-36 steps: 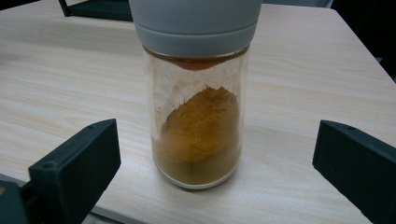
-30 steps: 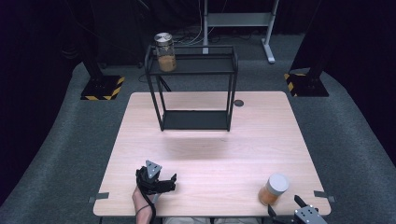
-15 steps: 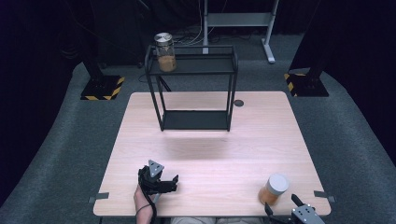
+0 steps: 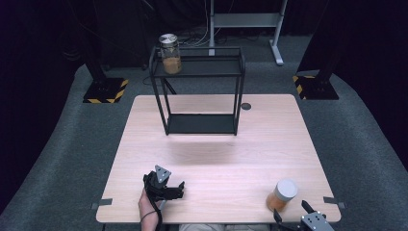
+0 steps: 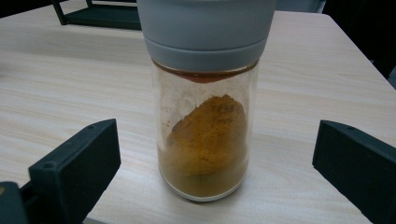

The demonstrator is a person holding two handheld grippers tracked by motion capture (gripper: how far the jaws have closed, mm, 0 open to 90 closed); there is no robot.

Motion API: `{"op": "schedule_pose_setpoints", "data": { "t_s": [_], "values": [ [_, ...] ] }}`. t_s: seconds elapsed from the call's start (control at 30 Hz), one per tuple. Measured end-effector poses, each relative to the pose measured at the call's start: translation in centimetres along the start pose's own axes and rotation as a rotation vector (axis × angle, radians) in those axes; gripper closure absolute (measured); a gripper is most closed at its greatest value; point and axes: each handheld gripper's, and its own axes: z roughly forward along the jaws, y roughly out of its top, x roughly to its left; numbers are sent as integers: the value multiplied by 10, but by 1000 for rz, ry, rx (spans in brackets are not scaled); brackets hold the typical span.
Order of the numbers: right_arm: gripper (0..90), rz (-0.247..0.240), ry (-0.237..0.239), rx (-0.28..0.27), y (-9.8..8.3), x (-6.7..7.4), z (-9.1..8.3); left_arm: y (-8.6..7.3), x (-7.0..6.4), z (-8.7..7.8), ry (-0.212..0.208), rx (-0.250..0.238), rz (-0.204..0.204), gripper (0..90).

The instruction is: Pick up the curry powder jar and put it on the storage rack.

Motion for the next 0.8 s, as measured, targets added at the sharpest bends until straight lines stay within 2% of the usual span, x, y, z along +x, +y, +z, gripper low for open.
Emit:
{"op": "schedule_pose_setpoints", "data": {
  "t_s": [0.2,0.3,0.4,0.53,0.63,0.7,0.8],
  "values": [
    [0,11,11,-24,-1,-1,4,1,3,0,-16,7,-4,0],
    [0,35,33,-47,-4,-5,9,2,1,1,-10,17,6,0],
    [0,44,27,-95,-7,-5,14,4,-3,2,2,24,18,0],
    [0,8,1,-159,-10,1,21,5,-5,2,10,30,30,0],
    [0,10,11,-191,-11,-1,28,6,-6,3,17,37,33,0],
    [0,15,7,-224,-14,-1,31,6,-7,3,16,37,36,0],
    [0,20,-2,-246,-14,0,35,6,-6,3,13,38,37,0]
  ]
}}
